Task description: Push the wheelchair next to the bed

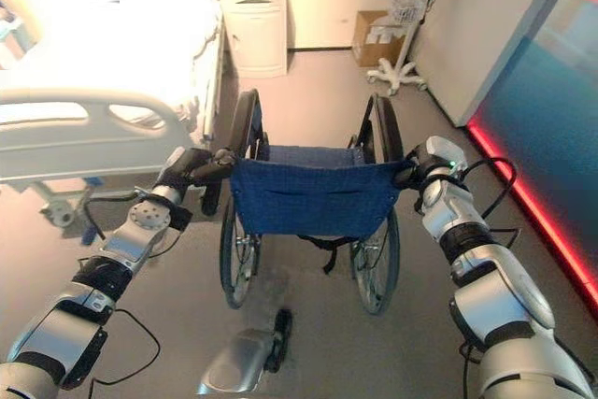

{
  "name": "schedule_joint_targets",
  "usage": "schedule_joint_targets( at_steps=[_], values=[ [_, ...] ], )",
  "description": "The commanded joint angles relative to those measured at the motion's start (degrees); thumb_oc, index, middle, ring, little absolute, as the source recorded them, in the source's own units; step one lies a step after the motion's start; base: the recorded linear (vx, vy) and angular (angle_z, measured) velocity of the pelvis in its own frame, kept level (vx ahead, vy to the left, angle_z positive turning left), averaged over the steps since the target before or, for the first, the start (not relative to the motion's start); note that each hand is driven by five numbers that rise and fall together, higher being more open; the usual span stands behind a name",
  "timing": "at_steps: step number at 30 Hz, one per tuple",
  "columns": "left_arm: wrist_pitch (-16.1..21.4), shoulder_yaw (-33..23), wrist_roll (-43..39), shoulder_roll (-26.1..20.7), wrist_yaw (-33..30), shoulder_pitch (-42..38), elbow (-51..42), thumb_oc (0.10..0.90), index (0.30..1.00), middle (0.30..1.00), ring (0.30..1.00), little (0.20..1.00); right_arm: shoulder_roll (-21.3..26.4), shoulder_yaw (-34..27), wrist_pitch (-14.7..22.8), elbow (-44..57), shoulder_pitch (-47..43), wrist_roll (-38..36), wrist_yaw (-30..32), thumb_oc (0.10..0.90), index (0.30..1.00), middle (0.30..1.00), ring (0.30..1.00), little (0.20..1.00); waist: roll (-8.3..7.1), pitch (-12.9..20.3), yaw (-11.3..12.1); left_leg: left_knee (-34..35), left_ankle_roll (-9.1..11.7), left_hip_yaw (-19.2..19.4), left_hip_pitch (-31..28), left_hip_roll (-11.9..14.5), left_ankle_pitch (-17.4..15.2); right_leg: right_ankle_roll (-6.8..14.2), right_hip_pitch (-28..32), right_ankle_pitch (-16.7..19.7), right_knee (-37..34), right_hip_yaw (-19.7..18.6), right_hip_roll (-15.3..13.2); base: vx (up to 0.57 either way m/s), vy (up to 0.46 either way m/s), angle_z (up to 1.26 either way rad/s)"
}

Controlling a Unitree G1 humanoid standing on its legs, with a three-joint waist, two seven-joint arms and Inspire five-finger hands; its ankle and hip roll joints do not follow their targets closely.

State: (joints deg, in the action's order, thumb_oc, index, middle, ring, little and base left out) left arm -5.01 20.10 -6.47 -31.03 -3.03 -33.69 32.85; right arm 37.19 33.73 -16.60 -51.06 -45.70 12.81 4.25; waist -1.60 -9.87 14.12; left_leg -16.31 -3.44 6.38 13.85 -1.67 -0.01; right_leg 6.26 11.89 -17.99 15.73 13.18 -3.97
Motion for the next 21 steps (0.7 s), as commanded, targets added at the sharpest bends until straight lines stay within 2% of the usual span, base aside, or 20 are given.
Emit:
schedule_joint_targets(
  at_steps=[1,3,4,5,6,7,8,9,11,12,13,14,15,17,18,19,21],
  values=[
    [-0.1,5.9,8.3,-0.3,0.7,4.3,0.2,0.400,0.300,0.300,0.300,0.300,-1.7,2.2,16.3,11.6,-3.5,1.6,-1.8,0.400,0.300,0.300,0.300,0.300,-1.22,-3.3,2.1,3.3,-2.6,-2.0,0.3,-3.6,-0.2,1.1,-0.1,15.5,16.3,-1.5,1.7,0.48,0.029,0.14],
    [0.6,6.5,8.7,-1.0,0.4,4.9,-0.2,0.400,0.300,0.300,0.300,0.300,-1.3,2.0,15.9,12.5,-2.3,1.0,-0.8,0.400,0.300,0.300,0.300,0.300,-2.23,-3.1,1.9,1.4,-2.9,-4.4,0.8,-4.8,-1.5,1.4,-1.7,18.2,14.0,-2.9,0.7,0.43,-0.065,-0.18],
    [0.6,6.5,8.7,-1.0,0.4,4.9,-0.2,0.400,0.300,0.300,0.300,0.300,-1.3,2.0,15.9,12.5,-2.3,1.0,-0.8,0.400,0.300,0.300,0.300,0.300,-2.29,-3.1,1.8,1.3,-2.9,-4.5,0.8,-4.9,-1.5,1.4,-1.7,18.1,14.0,-2.9,0.6,0.39,-0.135,-0.29],
    [1.2,7.0,8.6,-1.3,-0.1,4.2,0.4,0.400,0.300,0.300,0.300,0.300,-1.5,2.2,15.9,12.3,-2.6,0.8,-0.2,0.400,0.300,0.300,0.300,0.300,-2.20,-3.8,1.0,0.9,-2.8,-5.7,0.0,-4.7,-2.5,1.2,-4.8,18.4,12.0,-3.1,-0.7,0.30,-0.202,-0.19],
    [2.4,7.4,7.8,-1.8,-1.3,2.5,1.6,0.400,0.300,0.300,0.300,0.300,-1.6,2.8,15.7,12.2,-4.3,0.7,0.9,0.400,0.300,0.300,0.300,0.300,-1.35,-5.9,-0.9,0.8,-2.3,-8.0,-2.1,-4.2,-3.7,0.5,-11.8,17.5,9.7,-4.0,-1.9,0.34,-0.272,-0.27],
    [3.2,7.5,7.1,-2.1,-2.1,1.3,2.2,0.400,0.300,0.300,0.300,0.300,-1.4,3.2,15.5,12.2,-5.3,0.3,1.5,0.400,0.300,0.300,0.300,0.300,-0.85,-7.2,-2.3,0.7,-2.1,-9.3,-3.1,-3.9,-4.3,0.2,-17.2,18.6,7.1,-5.0,-2.7,0.21,-0.227,-0.17],
    [3.5,7.5,6.8,-2.2,-2.4,0.7,2.4,0.400,0.300,0.300,0.300,0.300,-1.3,3.3,15.5,12.1,-5.8,0.3,1.7,0.400,0.300,0.300,0.300,0.300,-0.81,-7.9,-3.0,0.3,-2.0,-9.9,-3.4,-4.0,-4.8,0.1,-19.3,19.0,6.2,-5.5,-3.2,0.25,-0.273,-0.08],
    [5.0,7.6,5.6,-2.5,-3.4,-1.0,3.1,0.400,0.300,0.300,0.300,0.300,-1.0,3.7,15.0,12.1,-7.2,0.1,2.4,0.400,0.300,0.300,0.300,0.300,-1.72,-10.0,-5.3,-1.5,-1.8,-11.4,-4.0,-5.3,-7.5,0.8,-25.0,22.9,-0.6,-7.7,-5.8,0.32,-0.283,0.10],
    [5.6,7.6,5.1,-2.6,-4.0,-1.8,3.1,0.400,0.300,0.300,0.300,0.300,-0.6,3.9,13.8,12.7,-7.8,0.2,2.3,0.400,0.300,0.300,0.300,0.300,-2.32,-10.9,-6.6,-2.8,-1.3,-12.4,-5.0,-5.8,-10.0,1.8,-26.4,25.5,-7.6,-8.1,-7.6,0.48,-0.317,0.75],
    [5.8,7.3,4.7,-2.4,-4.3,-1.8,2.9,0.400,0.300,0.300,0.300,0.300,-0.1,3.9,12.6,13.4,-8.5,-0.2,1.4,0.400,0.300,0.300,0.300,0.300,-2.95,-10.9,-7.7,-2.8,-0.6,-13.8,-6.6,-5.7,-11.8,3.1,-27.1,26.7,-15.1,-9.3,-8.5,0.61,-0.331,1.35],
    [5.8,7.0,4.4,-2.0,-4.2,-1.6,2.8,0.400,0.300,0.300,0.300,0.300,0.2,3.9,11.5,14.1,-8.6,-0.3,0.8,0.400,0.300,0.300,0.300,0.300,-3.06,-10.6,-8.1,-2.6,-0.3,-14.4,-7.4,-5.4,-12.5,3.6,-27.1,27.2,-17.1,-10.0,-8.5,0.61,-0.323,1.22],
    [5.6,6.8,4.3,-1.7,-4.1,-1.4,2.6,0.400,0.300,0.300,0.300,0.300,0.5,3.9,10.9,14.7,-8.6,-0.3,0.4,0.400,0.300,0.300,0.300,0.300,-2.80,-10.6,-8.3,-2.5,-0.1,-14.9,-8.1,-5.0,-13.0,3.7,-26.5,27.2,-17.7,-10.3,-8.2,0.50,-0.306,0.60],
    [5.0,6.6,4.8,-1.0,-4.1,-1.4,2.0,0.400,0.300,0.300,0.300,0.300,0.9,4.3,8.8,16.3,-9.1,-0.2,-0.7,0.400,0.300,0.300,0.300,0.300,-3.17,-10.3,-8.9,-3.3,0.2,-16.0,-8.1,-4.8,-14.1,3.6,-27.2,26.8,-15.2,-12.6,-7.8,0.48,-0.342,0.38],
    [4.4,6.4,4.9,-0.8,-4.5,-1.6,1.7,0.400,0.300,0.300,0.300,0.300,1.3,4.6,6.6,17.4,-9.6,-1.4,-1.5,0.400,0.300,0.300,0.300,0.300,-3.49,-9.6,-9.4,-4.6,0.7,-16.3,-7.7,-3.7,-15.4,3.3,-27.8,25.1,-10.5,-13.3,-7.3,0.49,-0.357,0.71],
    [2.9,6.2,3.1,-0.1,-4.5,-1.5,1.7,0.400,0.300,0.300,0.300,0.300,1.4,4.3,6.3,16.8,-9.1,-2.5,-3.2,0.400,0.300,0.300,0.300,0.300,-3.83,-8.7,-9.4,-5.9,1.4,-15.9,-7.2,-2.5,-15.8,3.6,-27.0,24.4,-8.2,-12.2,-7.7,0.55,-0.325,1.01],
    [2.2,5.9,2.1,0.1,-4.2,-1.4,1.6,0.400,0.300,0.300,0.300,0.300,1.3,4.1,5.8,16.6,-8.9,-1.6,-4.2,0.400,0.300,0.300,0.300,0.300,-3.47,-8.7,-9.7,-6.3,1.9,-15.6,-7.6,-0.6,-15.4,3.2,-27.1,23.5,-5.0,-11.4,-7.5,0.62,-0.339,0.95],
    [2.1,5.8,1.3,0.1,-4.3,-1.8,1.9,0.400,0.300,0.300,0.300,0.300,2.1,3.8,5.1,16.6,-8.6,-1.8,-5.1,0.400,0.300,0.300,0.300,0.300,-2.89,-9.2,-10.7,-4.8,3.5,-13.6,-9.6,3.8,-12.9,2.6,-27.0,22.6,-3.3,-9.0,-8.0,0.42,-0.220,0.49]
  ],
)
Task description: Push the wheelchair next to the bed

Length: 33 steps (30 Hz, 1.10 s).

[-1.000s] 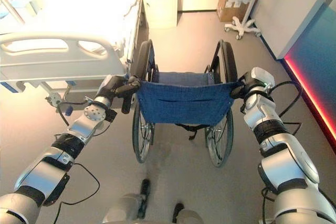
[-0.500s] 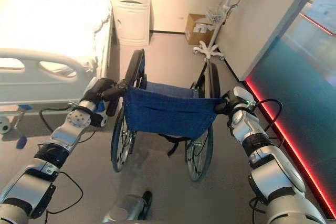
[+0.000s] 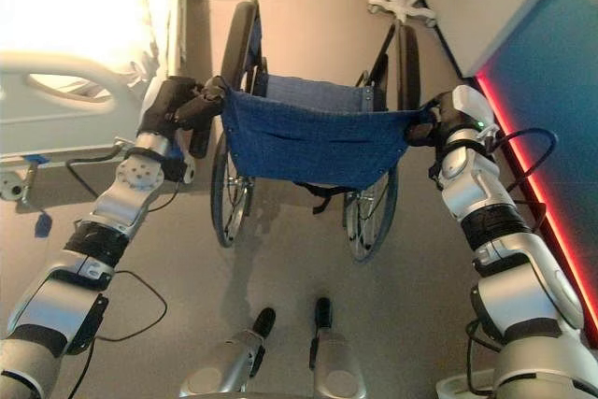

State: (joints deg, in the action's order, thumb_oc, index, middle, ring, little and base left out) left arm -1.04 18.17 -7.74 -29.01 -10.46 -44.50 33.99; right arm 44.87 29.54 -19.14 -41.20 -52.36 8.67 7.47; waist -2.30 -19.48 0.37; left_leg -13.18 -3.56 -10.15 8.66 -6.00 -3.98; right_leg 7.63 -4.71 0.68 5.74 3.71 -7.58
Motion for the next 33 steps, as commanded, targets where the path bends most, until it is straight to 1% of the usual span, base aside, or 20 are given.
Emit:
schedule_joint_targets(
  at_steps=[1,4,8,11,12,13,14,15,16,17,18,19,20,22,25,26,27,28,29,33],
  values=[
    [-1.7,7.6,2.8,-1.9,3.3,8.5,0.8,0.400,0.300,0.300,0.300,0.300,-4.9,7.4,7.3,6.7,-1.9,2.2,-8.8,0.400,0.300,0.300,0.300,0.300,-1.82,0.2,2.3,-6.2,4.3,4.0,-5.7,10.1,-7.2,0.8,-10.4,3.7,6.9,1.2,-4.3,0.35,-0.215,0.40],
    [0.3,7.7,3.4,-2.0,3.2,7.2,1.5,0.400,0.300,0.300,0.300,0.300,-3.9,6.3,6.8,5.1,-1.7,1.5,-8.1,0.400,0.300,0.300,0.300,0.300,-0.72,0.0,1.2,-1.4,5.9,5.2,-8.3,12.5,-3.3,-0.3,-9.7,2.4,6.7,3.3,-3.4,0.27,-0.186,0.61],
    [0.8,7.7,2.5,-2.1,2.5,6.7,2.3,0.400,0.300,0.300,0.300,0.300,-4.2,5.5,7.3,2.7,0.0,1.2,-7.8,0.400,0.300,0.300,0.300,0.300,0.84,1.0,-0.2,0.9,7.3,5.1,-11.9,13.9,1.5,-2.5,-8.1,0.3,6.7,4.9,-1.2,0.36,-0.179,0.55],
    [-0.1,7.4,2.8,-1.9,2.5,7.4,2.8,0.400,0.300,0.300,0.300,0.300,-4.4,4.8,7.7,2.1,2.0,0.9,-7.6,0.400,0.300,0.300,0.300,0.300,1.47,2.8,-1.7,-1.9,8.7,6.7,-14.7,16.2,7.4,-4.4,-7.4,-0.9,6.9,6.6,-0.4,0.25,-0.126,0.52],
    [-0.2,7.4,2.8,-1.9,2.6,7.5,3.0,0.400,0.300,0.300,0.300,0.300,-4.4,4.8,7.7,2.0,2.2,0.9,-7.6,0.400,0.300,0.300,0.300,0.300,1.49,3.0,-1.8,-2.5,8.8,6.9,-14.7,16.4,8.1,-4.6,-7.3,-1.1,6.9,6.9,-0.3,0.32,-0.177,0.72],
    [-0.2,7.4,2.6,-1.7,2.8,7.8,3.8,0.400,0.300,0.300,0.300,0.300,-4.2,4.9,8.4,1.5,2.9,0.7,-7.4,0.400,0.300,0.300,0.300,0.300,1.21,3.6,-1.9,-7.5,9.0,7.5,-13.3,16.3,11.2,-6.1,-5.7,-2.3,6.9,7.8,0.2,0.36,-0.211,0.71],
    [-0.1,7.4,2.7,-1.6,3.0,7.8,4.0,0.400,0.300,0.300,0.300,0.300,-4.3,4.9,8.5,0.7,3.0,0.1,-6.7,0.400,0.300,0.300,0.300,0.300,1.02,3.0,-1.4,-11.7,8.6,7.8,-10.8,15.4,11.1,-6.9,-3.8,-3.3,7.1,8.0,0.8,0.37,-0.219,0.62],
    [-0.2,7.5,2.8,-1.6,3.1,7.8,4.1,0.400,0.300,0.300,0.300,0.300,-4.4,4.9,8.5,0.5,3.0,-0.1,-6.4,0.400,0.300,0.300,0.300,0.300,0.85,3.0,-1.3,-12.1,8.4,7.8,-9.9,14.9,11.2,-7.0,-3.4,-3.4,7.0,7.9,0.9,0.42,-0.217,0.10],
    [-0.2,7.6,4.1,-1.5,4.2,7.2,4.3,0.400,0.300,0.300,0.300,0.300,-5.2,4.6,8.6,-0.5,2.6,-0.8,-5.2,0.400,0.300,0.300,0.300,0.300,1.02,0.7,0.7,-13.7,6.2,7.7,-2.9,11.0,8.4,-7.4,-0.3,-5.2,8.2,6.2,2.5,0.42,-0.169,-0.06],
    [-0.1,7.7,4.6,-1.5,4.4,6.8,4.3,0.400,0.300,0.300,0.300,0.300,-5.9,4.4,8.2,-0.8,2.4,-0.9,-4.2,0.400,0.300,0.300,0.300,0.300,1.39,-0.9,1.8,-13.6,5.7,8.4,1.5,9.2,8.0,-7.5,1.5,-6.2,9.0,5.3,3.6,0.55,-0.173,-0.01],
    [0.0,8.0,4.9,-1.4,4.6,6.6,4.0,0.400,0.300,0.300,0.300,0.300,-6.7,4.3,7.6,-0.8,2.1,-0.9,-3.5,0.400,0.300,0.300,0.300,0.300,2.10,-2.1,2.7,-12.2,6.0,9.8,5.6,8.0,9.6,-7.8,3.5,-7.0,9.1,4.9,5.1,0.33,-0.064,0.15],
    [0.0,8.1,4.8,-1.4,4.5,6.6,4.0,0.400,0.300,0.300,0.300,0.300,-6.9,4.2,7.5,-0.8,2.1,-0.8,-3.4,0.400,0.300,0.300,0.300,0.300,2.40,-2.6,3.0,-11.6,6.1,10.3,6.1,7.9,9.8,-7.9,4.3,-7.4,9.3,4.8,5.5,0.55,0.002,-0.05],
    [0.0,8.5,4.7,-1.3,4.1,7.1,3.6,0.400,0.300,0.300,0.300,0.300,-7.7,3.6,7.4,-0.9,2.3,-0.2,-3.4,0.400,0.300,0.300,0.300,0.300,4.09,-3.7,4.6,-6.0,7.0,12.7,9.8,7.5,13.6,-8.3,8.5,-8.9,8.9,4.0,8.3,0.62,0.075,-0.41],
    [0.1,8.2,5.2,-1.7,4.7,8.2,3.4,0.400,0.300,0.300,0.300,0.300,-8.2,3.5,7.2,-0.9,2.4,-0.5,-4.0,0.400,0.300,0.300,0.300,0.300,5.24,-3.3,7.4,4.8,7.8,13.7,11.7,6.0,16.9,-7.5,14.4,-9.7,6.9,1.4,10.7,0.72,0.139,-0.89],
    [-0.3,7.6,5.2,-2.6,5.1,8.7,3.2,0.400,0.300,0.300,0.300,0.300,-7.9,3.6,8.1,-0.8,1.8,0.3,-5.6,0.400,0.300,0.300,0.300,0.300,4.67,-2.5,9.0,8.7,6.9,16.0,10.8,5.2,15.3,-6.6,16.9,-11.3,6.9,0.4,10.0,0.42,0.209,-1.04],
    [-0.6,7.5,4.0,-2.7,5.2,8.9,4.1,0.400,0.300,0.300,0.300,0.300,-7.9,3.8,9.4,-1.7,1.9,-0.4,-6.6,0.400,0.300,0.300,0.300,0.300,3.80,-0.5,9.1,4.4,4.2,18.1,9.5,5.3,10.4,-5.9,17.2,-12.2,8.4,1.7,8.4,0.50,0.273,-0.73],
    [-0.5,7.6,3.4,-2.7,5.8,9.0,5.1,0.400,0.300,0.300,0.300,0.300,-8.5,3.2,9.6,-2.2,3.0,-0.5,-7.4,0.400,0.300,0.300,0.300,0.300,2.72,0.5,9.3,1.3,3.2,18.1,9.5,4.7,7.5,-5.4,17.9,-12.5,9.4,2.4,7.1,0.50,0.273,-0.48],
    [-0.5,7.6,3.4,-2.6,5.8,8.9,5.2,0.400,0.300,0.300,0.300,0.300,-8.5,3.2,9.6,-2.2,3.0,-0.5,-7.4,0.400,0.300,0.300,0.300,0.300,2.87,0.6,9.4,1.3,3.2,18.1,9.6,4.9,7.5,-5.4,17.8,-12.3,9.2,2.3,7.3,0.53,0.190,-0.15],
    [-0.7,7.4,3.9,-2.5,7.1,9.6,5.4,0.400,0.300,0.300,0.300,0.300,-9.3,2.7,9.6,-1.9,5.4,-1.2,-6.3,0.400,0.300,0.300,0.300,0.300,1.48,1.4,10.0,-1.4,1.8,17.2,8.6,4.3,4.6,-3.7,17.7,-10.3,12.3,3.6,4.7,0.39,0.139,0.04],
    [-2.3,7.5,6.1,-2.7,6.7,10.5,4.2,0.400,0.300,0.300,0.300,0.300,-10.9,1.6,10.5,-1.0,8.4,-1.2,-4.8,0.400,0.300,0.300,0.300,0.300,0.26,3.3,11.5,-0.3,0.5,15.2,7.4,2.7,4.6,-0.2,17.9,-4.3,16.6,3.9,2.4,0.40,0.147,0.22]
  ],
)
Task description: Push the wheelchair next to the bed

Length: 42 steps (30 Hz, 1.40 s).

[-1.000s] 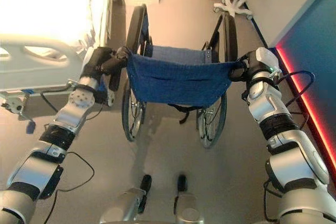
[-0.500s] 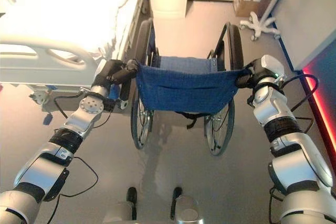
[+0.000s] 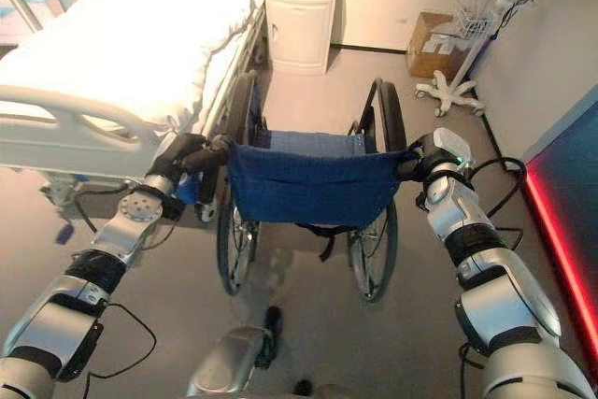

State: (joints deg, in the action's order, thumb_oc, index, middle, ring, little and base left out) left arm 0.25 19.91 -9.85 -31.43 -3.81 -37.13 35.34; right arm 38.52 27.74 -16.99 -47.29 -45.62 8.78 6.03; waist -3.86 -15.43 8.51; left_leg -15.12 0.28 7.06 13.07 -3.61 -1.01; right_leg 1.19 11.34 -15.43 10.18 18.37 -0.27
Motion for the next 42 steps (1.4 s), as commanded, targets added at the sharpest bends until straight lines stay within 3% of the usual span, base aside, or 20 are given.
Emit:
schedule_joint_targets(
  at_steps=[1,3,7,10,12,13,14,17,20,23,29,31,32,33,34,35,37,38,39,42],
  values=[
    [-4.0,6.3,8.6,-0.2,-0.7,3.2,2.4,0.400,0.300,0.300,0.300,0.300,-4.5,3.1,8.7,5.1,2.0,-1.6,-2.8,0.400,0.300,0.300,0.300,0.300,1.67,-0.3,3.6,2.4,-3.9,-2.5,3.1,-0.1,1.6,6.5,1.3,13.8,14.3,-10.8,-5.5,0.31,0.123,0.04],
    [-4.3,7.3,9.3,0.7,-1.8,3.6,2.2,0.400,0.300,0.300,0.300,0.300,-4.5,2.2,9.9,3.9,2.8,-2.1,-2.3,0.400,0.300,0.300,0.300,0.300,1.75,0.6,3.3,4.0,-4.9,-3.6,2.0,-0.8,1.4,6.6,-0.1,16.1,18.5,-12.1,-4.6,0.30,0.110,-0.22],
    [-4.5,7.8,11.0,1.9,-2.3,5.6,1.9,0.400,0.300,0.300,0.300,0.300,-5.0,1.7,9.9,3.0,5.5,-4.0,-1.0,0.400,0.300,0.300,0.300,0.300,0.51,2.4,1.8,4.4,-5.3,-5.7,-0.3,-2.8,0.8,7.1,-2.2,19.8,15.6,-15.1,-3.5,0.43,0.028,0.08],
    [-3.0,6.8,11.5,2.6,-3.3,7.3,3.0,0.400,0.300,0.300,0.300,0.300,-5.6,1.1,7.9,4.9,7.5,-3.9,-1.3,0.400,0.300,0.300,0.300,0.300,1.91,2.2,-1.3,4.5,-4.7,-8.2,-5.0,-2.2,-0.7,6.0,-12.8,18.6,10.7,-15.2,-2.9,0.38,-0.015,-0.28],
    [-2.3,6.2,10.3,1.8,-4.1,7.3,2.6,0.400,0.300,0.300,0.300,0.300,-5.1,1.4,4.7,8.4,7.4,-4.6,-1.5,0.400,0.300,0.300,0.300,0.300,2.17,-0.8,-5.6,3.7,-5.8,-11.8,-10.9,-3.2,-5.4,5.9,-26.4,22.0,9.7,-16.0,-3.4,0.43,-0.069,-0.13],
    [-2.2,6.2,10.0,1.6,-4.2,7.2,2.4,0.400,0.300,0.300,0.300,0.300,-5.1,1.3,4.1,9.0,7.5,-4.7,-1.4,0.400,0.300,0.300,0.300,0.300,2.01,-1.2,-6.2,3.2,-6.1,-12.5,-11.5,-3.7,-6.3,5.9,-27.9,22.5,8.8,-16.1,-3.4,0.61,-0.186,0.53],
    [-2.1,6.1,9.9,1.7,-3.5,6.7,2.1,0.400,0.300,0.300,0.300,0.300,-4.4,0.4,2.2,10.7,7.8,-5.0,-1.7,0.400,0.300,0.300,0.300,0.300,0.98,-1.5,-7.8,3.3,-5.7,-14.2,-15.1,-4.7,-8.8,6.7,-30.8,24.0,-1.7,-14.5,-6.3,0.49,-0.176,1.16],
    [-2.7,6.3,10.3,2.5,-3.4,6.0,1.3,0.400,0.300,0.300,0.300,0.300,-3.5,-0.1,-0.8,12.4,7.1,-5.4,-2.4,0.400,0.300,0.300,0.300,0.300,2.08,-2.1,-9.1,4.5,-5.2,-17.2,-17.6,-3.7,-9.7,6.9,-30.6,23.6,-6.5,-16.7,-5.0,0.44,-0.204,1.36],
    [-3.5,5.8,9.7,2.5,-3.9,5.5,0.7,0.400,0.300,0.300,0.300,0.300,-3.6,0.8,-2.9,12.6,4.7,-6.8,-2.9,0.400,0.300,0.300,0.300,0.300,0.16,-1.3,-8.0,1.0,-4.4,-15.9,-13.8,-3.9,-10.3,6.9,-24.7,21.5,-3.4,-18.3,-5.2,0.29,-0.275,0.67],
    [-3.5,5.6,9.5,1.8,-3.0,5.1,0.7,0.400,0.300,0.300,0.300,0.300,-3.7,1.7,-4.0,13.5,3.9,-6.3,-2.9,0.400,0.300,0.300,0.300,0.300,-0.05,-1.3,-8.3,0.3,-2.4,-13.2,-15.3,-0.4,-11.2,6.5,-24.1,21.3,0.3,-15.6,-6.6,0.30,-0.200,0.33],
    [-2.5,5.9,7.0,3.6,-3.3,3.1,3.2,0.400,0.300,0.300,0.300,0.300,-2.4,1.4,-2.4,13.0,3.7,-7.1,-2.7,0.400,0.300,0.300,0.300,0.300,0.74,0.0,-10.2,2.0,0.1,-11.6,-18.9,3.1,-8.8,4.1,-20.5,18.7,-1.3,-12.7,-5.4,0.26,-0.132,0.29],
    [-1.4,5.5,6.4,4.3,-3.6,3.7,4.2,0.400,0.300,0.300,0.300,0.300,-2.4,1.6,-1.6,12.8,4.4,-6.6,-2.7,0.400,0.300,0.300,0.300,0.300,1.55,1.2,-11.5,-1.0,2.0,-11.8,-21.3,5.3,-3.5,2.7,-20.3,17.3,-0.5,-11.7,-4.8,0.25,-0.083,0.28],
    [-1.3,5.4,6.5,4.4,-3.7,3.8,4.2,0.400,0.300,0.300,0.300,0.300,-2.4,1.6,-1.5,12.7,4.4,-6.5,-2.7,0.400,0.300,0.300,0.300,0.300,1.67,1.2,-11.6,-1.2,2.1,-11.8,-21.5,5.6,-3.3,2.6,-20.2,17.2,-0.4,-11.5,-4.7,0.24,-0.056,0.24],
    [-0.9,5.3,6.7,4.5,-4.2,4.8,3.9,0.400,0.300,0.300,0.300,0.300,-2.2,1.6,-1.3,13.0,5.7,-5.8,-2.9,0.400,0.300,0.300,0.300,0.300,1.86,2.3,-12.1,-5.2,3.3,-11.4,-22.2,7.7,3.1,1.4,-19.6,16.4,-0.3,-10.6,-4.4,0.18,-0.047,0.22],
    [-1.0,5.2,6.7,4.4,-4.3,5.0,3.7,0.400,0.300,0.300,0.300,0.300,-2.1,1.6,-1.2,13.2,6.0,-5.8,-2.9,0.400,0.300,0.300,0.300,0.300,1.81,2.4,-12.2,-6.3,3.5,-11.3,-22.0,8.1,4.1,1.1,-19.3,16.2,-0.3,-10.4,-4.3,0.33,-0.144,0.26],
    [-0.6,4.9,6.4,4.4,-4.7,5.7,3.3,0.400,0.300,0.300,0.300,0.300,-1.6,1.7,-0.5,13.3,7.4,-5.7,-2.4,0.400,0.300,0.300,0.300,0.300,0.75,2.1,-11.2,-17.6,3.0,-10.6,-16.1,7.3,6.8,-0.5,-16.5,14.5,-0.1,-10.4,-4.4,0.23,-0.127,0.18],
    [-0.5,4.7,6.1,4.1,-4.5,5.6,3.2,0.400,0.300,0.300,0.300,0.300,-1.6,1.9,-0.4,12.9,7.5,-6.2,-1.7,0.400,0.300,0.300,0.300,0.300,-0.36,1.2,-10.1,-24.1,2.5,-9.7,-9.2,6.1,7.8,-1.4,-13.9,13.5,0.1,-11.3,-4.7,0.28,-0.149,0.07],
    [-0.2,4.5,6.2,4.2,-4.4,5.8,3.2,0.400,0.300,0.300,0.300,0.300,-1.7,1.9,-0.3,12.5,7.4,-6.0,-1.6,0.400,0.300,0.300,0.300,0.300,0.19,0.1,-9.4,-24.7,2.4,-8.4,-5.2,7.4,7.9,-2.0,-12.1,12.4,0.7,-11.6,-3.6,0.47,-0.094,-0.27],
    [0.4,4.0,6.6,4.0,-4.0,6.4,2.9,0.400,0.300,0.300,0.300,0.300,-2.4,1.6,0.1,11.6,7.5,-5.3,-1.2,0.400,0.300,0.300,0.300,0.300,0.80,-1.5,-7.8,-20.6,1.7,-7.9,-0.2,6.8,8.0,-2.1,-9.0,11.2,1.3,-13.1,-2.1,0.55,0.011,-0.25],
    [0.6,3.4,7.0,3.5,-3.9,8.0,1.6,0.400,0.300,0.300,0.300,0.300,-3.6,1.3,0.1,11.9,7.6,-4.1,-0.8,0.400,0.300,0.300,0.300,0.300,2.85,-3.2,-5.6,-8.0,1.8,-7.1,-0.4,6.5,10.3,-1.8,-4.1,9.4,1.7,-15.1,1.4,0.53,0.109,-0.32]
  ],
)
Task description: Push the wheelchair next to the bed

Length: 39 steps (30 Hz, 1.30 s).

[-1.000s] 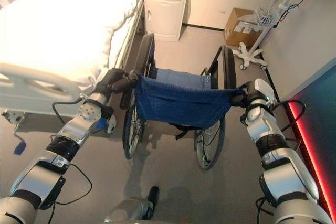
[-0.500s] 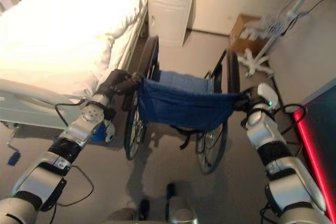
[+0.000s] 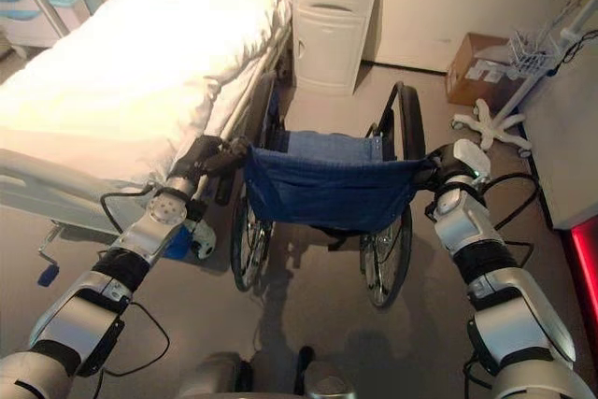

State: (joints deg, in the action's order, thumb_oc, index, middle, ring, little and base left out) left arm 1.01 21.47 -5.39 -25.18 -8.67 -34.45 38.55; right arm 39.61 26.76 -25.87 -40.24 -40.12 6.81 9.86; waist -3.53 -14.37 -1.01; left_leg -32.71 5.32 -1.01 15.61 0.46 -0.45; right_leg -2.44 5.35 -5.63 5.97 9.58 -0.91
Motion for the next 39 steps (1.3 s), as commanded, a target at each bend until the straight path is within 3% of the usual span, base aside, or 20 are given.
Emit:
schedule_joint_targets(
  at_steps=[1,3,4,6,7,9,10,14,21,25,28,30,31,32,33,34,35,37,39],
  values=[
    [-0.5,1.7,2.8,-2.9,1.0,6.2,-2.5,0.400,0.300,0.300,0.300,0.300,-4.7,2.3,8.6,6.1,2.2,-1.7,-4.5,0.400,0.300,0.300,0.300,0.300,4.27,-4.2,5.5,19.7,-1.8,1.0,-1.4,2.2,13.9,2.1,6.0,-1.6,4.9,-8.4,4.4,0.69,0.220,-0.62],
    [-0.9,1.1,3.5,-3.0,1.2,6.8,-3.0,0.400,0.300,0.300,0.300,0.300,-4.4,2.3,8.6,6.9,1.8,-1.7,-5.0,0.400,0.300,0.300,0.300,0.300,4.59,-4.0,6.7,25.7,-1.3,1.1,-1.0,1.5,14.6,2.7,8.8,-2.3,3.7,-10.0,4.6,0.53,0.201,-0.58],
    [-1.2,0.7,3.8,-3.3,1.4,6.8,-3.0,0.400,0.300,0.300,0.300,0.300,-4.0,2.5,8.4,7.3,1.0,-1.1,-6.3,0.400,0.300,0.300,0.300,0.300,4.70,-3.2,7.5,29.2,-1.4,1.7,-0.9,1.0,13.3,3.5,10.3,-3.0,3.3,-10.5,4.0,0.36,0.211,-0.54],
    [-1.9,0.5,3.3,-3.9,1.4,6.4,-2.7,0.400,0.300,0.300,0.300,0.300,-3.6,2.8,8.7,7.1,-0.1,-0.5,-8.4,0.400,0.300,0.300,0.300,0.300,4.35,-2.2,7.7,27.9,-2.3,2.5,-1.8,0.5,10.4,4.5,10.6,-3.8,3.7,-10.1,2.5,0.37,0.259,-0.30],
    [-2.8,0.5,1.8,-4.7,2.1,5.8,-1.8,0.400,0.300,0.300,0.300,0.300,-3.8,2.8,9.7,5.6,-0.4,-0.6,-10.3,0.400,0.300,0.300,0.300,0.300,3.80,-0.5,7.8,24.7,-3.6,2.7,-2.5,-0.6,6.5,5.8,10.6,-3.9,4.4,-9.2,0.7,0.42,0.282,-0.24],
    [-3.0,0.5,1.6,-5.6,2.9,5.5,-1.0,0.400,0.300,0.300,0.300,0.300,-4.0,2.7,10.5,5.0,0.1,-0.5,-11.5,0.400,0.300,0.300,0.300,0.300,3.25,0.4,8.3,22.7,-4.4,2.5,-2.5,-1.3,4.2,6.7,10.4,-3.5,5.3,-8.2,-1.0,0.43,0.256,-0.35],
    [-3.3,0.6,1.6,-6.3,3.5,5.5,-0.6,0.400,0.300,0.300,0.300,0.300,-4.4,2.9,10.9,4.1,0.8,-0.7,-11.5,0.400,0.300,0.300,0.300,0.300,2.57,1.4,8.7,22.2,-5.4,2.7,-3.7,-1.9,2.5,8.4,9.2,-0.5,7.0,-6.6,-3.1,0.39,0.210,-0.40],
    [-4.2,1.9,0.8,-6.4,2.3,3.9,0.3,0.400,0.300,0.300,0.300,0.300,-6.0,3.2,12.6,0.9,0.1,-0.5,-10.4,0.400,0.300,0.300,0.300,0.300,1.72,2.7,9.7,23.0,-6.7,2.3,-4.8,-3.4,1.7,10.7,7.6,4.1,8.1,-5.4,-6.6,0.35,0.215,-0.28],
    [-3.7,2.6,0.7,-4.7,-0.2,2.7,0.4,0.400,0.300,0.300,0.300,0.300,-9.1,3.5,16.0,-6.4,-3.7,-1.4,-6.3,0.400,0.300,0.300,0.300,0.300,1.37,3.5,12.2,23.2,-8.0,1.5,-4.1,-5.5,0.9,11.1,6.9,10.4,9.8,-4.6,-9.5,0.20,0.123,-0.25],
    [-2.9,3.0,1.9,-3.9,-1.0,3.3,0.2,0.400,0.300,0.300,0.300,0.300,-9.6,3.2,17.4,-7.5,-3.4,-2.2,-4.8,0.400,0.300,0.300,0.300,0.300,1.22,4.3,13.0,23.1,-9.4,1.3,-3.4,-6.3,0.5,11.3,7.4,12.8,15.3,-5.8,-7.9,0.16,0.095,-0.16],
    [-2.1,2.8,3.1,-3.6,-1.1,4.8,-0.2,0.400,0.300,0.300,0.300,0.300,-9.0,2.7,18.4,-6.4,-0.6,-2.5,-4.6,0.400,0.300,0.300,0.300,0.300,1.20,5.0,12.1,23.6,-10.5,0.8,-5.7,-6.5,-0.7,11.6,2.9,15.4,22.2,-6.5,-5.9,0.27,0.079,0.13],
    [-1.8,2.7,3.7,-3.5,-1.3,5.9,-0.5,0.400,0.300,0.300,0.300,0.300,-8.3,2.6,18.0,-4.2,1.3,-2.5,-5.0,0.400,0.300,0.300,0.300,0.300,1.48,4.7,10.4,23.6,-10.7,-0.6,-7.9,-6.5,-1.5,11.0,-2.5,15.1,21.4,-7.5,-5.2,0.27,0.005,0.26],
    [-1.8,2.7,3.7,-3.5,-1.3,6.0,-0.5,0.400,0.300,0.300,0.300,0.300,-8.3,2.6,17.9,-4.2,1.3,-2.5,-5.0,0.400,0.300,0.300,0.300,0.300,1.33,4.5,10.2,23.6,-10.7,-0.6,-8.0,-6.7,-1.5,11.1,-2.4,14.8,21.7,-7.4,-5.4,0.33,-0.048,0.33],
    [-1.5,2.6,3.5,-3.8,-1.7,6.4,-0.7,0.400,0.300,0.300,0.300,0.300,-8.0,3.0,16.1,-1.3,1.9,-2.7,-4.8,0.400,0.300,0.300,0.300,0.300,2.37,3.0,7.8,24.2,-10.9,-2.5,-12.1,-6.1,-3.3,10.5,-12.5,15.9,20.7,-7.8,-5.7,0.26,-0.049,0.20],
    [-1.4,2.5,3.3,-4.0,-1.8,6.4,-0.8,0.400,0.300,0.300,0.300,0.300,-8.0,3.2,15.4,-0.4,1.9,-2.8,-4.8,0.400,0.300,0.300,0.300,0.300,2.51,2.2,7.0,24.2,-11.1,-3.1,-13.0,-6.3,-4.0,10.4,-15.1,15.6,21.1,-8.0,-5.7,0.42,-0.132,0.03],
    [-0.8,2.4,2.3,-4.6,-1.8,5.9,-1.3,0.400,0.300,0.300,0.300,0.300,-7.3,3.3,13.4,1.7,1.5,-3.4,-4.6,0.400,0.300,0.300,0.300,0.300,2.44,0.1,4.9,23.2,-11.7,-5.1,-15.1,-7.3,-6.2,9.8,-21.8,15.1,17.9,-9.1,-5.5,0.32,-0.145,-0.02],
    [-0.5,2.4,1.9,-4.6,-1.7,5.5,-1.4,0.400,0.300,0.300,0.300,0.300,-7.1,3.1,12.5,2.4,1.4,-3.4,-4.6,0.400,0.300,0.300,0.300,0.300,2.18,-0.6,4.0,22.5,-11.7,-6.1,-16.1,-8.0,-7.4,9.8,-22.9,15.0,14.6,-9.1,-5.9,0.46,-0.235,0.13],
    [0.0,2.5,1.2,-4.4,-1.1,4.0,-1.1,0.400,0.300,0.300,0.300,0.300,-6.4,2.8,10.7,3.0,0.8,-3.6,-4.4,0.400,0.300,0.300,0.300,0.300,1.33,-1.2,2.6,22.0,-11.1,-8.4,-18.7,-9.0,-9.7,10.4,-23.7,14.5,1.7,-8.9,-7.7,0.44,-0.234,0.78],
    [0.0,2.1,-0.5,-3.5,-0.7,3.4,-0.6,0.400,0.300,0.300,0.300,0.300,-6.1,2.2,9.1,3.4,-0.2,-2.9,-5.5,0.400,0.300,0.300,0.300,0.300,1.62,-1.2,2.2,22.2,-10.0,-9.2,-21.0,-7.7,-11.1,10.9,-22.3,13.3,-3.9,-7.7,-8.0,0.43,-0.245,1.07]
  ],
)
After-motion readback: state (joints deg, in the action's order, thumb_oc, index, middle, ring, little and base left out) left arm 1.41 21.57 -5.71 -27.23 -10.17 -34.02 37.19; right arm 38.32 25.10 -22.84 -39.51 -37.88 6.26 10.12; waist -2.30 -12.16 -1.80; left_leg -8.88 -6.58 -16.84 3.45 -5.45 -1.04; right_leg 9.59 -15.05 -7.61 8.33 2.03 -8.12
